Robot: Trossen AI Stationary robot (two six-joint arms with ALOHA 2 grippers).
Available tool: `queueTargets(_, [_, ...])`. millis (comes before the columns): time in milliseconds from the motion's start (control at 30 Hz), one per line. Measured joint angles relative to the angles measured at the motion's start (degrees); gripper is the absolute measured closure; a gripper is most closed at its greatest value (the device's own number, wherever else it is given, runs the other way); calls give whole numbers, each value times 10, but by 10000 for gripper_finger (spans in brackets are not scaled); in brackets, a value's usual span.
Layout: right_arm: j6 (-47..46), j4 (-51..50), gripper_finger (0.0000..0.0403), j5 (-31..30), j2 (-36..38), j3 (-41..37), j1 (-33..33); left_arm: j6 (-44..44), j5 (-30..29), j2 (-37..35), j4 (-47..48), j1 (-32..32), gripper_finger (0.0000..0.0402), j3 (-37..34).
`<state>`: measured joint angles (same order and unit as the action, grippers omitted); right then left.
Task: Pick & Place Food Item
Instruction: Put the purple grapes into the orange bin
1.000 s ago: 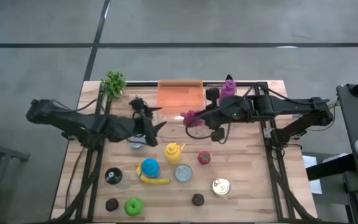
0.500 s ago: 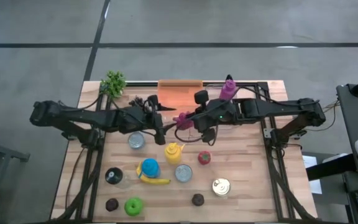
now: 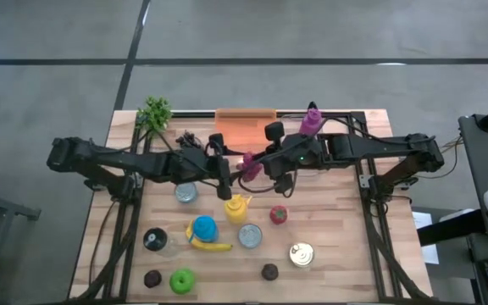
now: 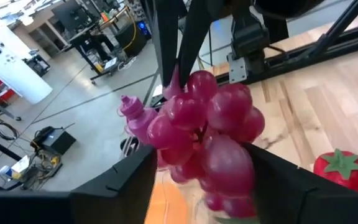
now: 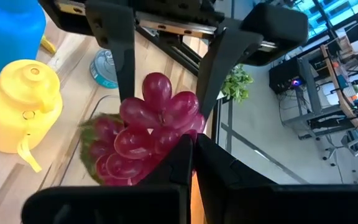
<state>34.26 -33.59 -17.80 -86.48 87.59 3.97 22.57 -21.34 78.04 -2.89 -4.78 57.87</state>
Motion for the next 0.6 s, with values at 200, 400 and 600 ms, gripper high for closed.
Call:
queueTargets(200, [2, 0, 394, 0, 0, 0, 0, 37, 0, 2, -1, 0, 245, 0])
queueTargets(400, [2, 0, 394, 0, 1, 0, 0, 55, 0, 2, 4, 0, 321, 0])
queueTargets(600, [2, 0, 394, 0, 1, 0, 0, 85, 0, 2, 7, 0, 369, 0])
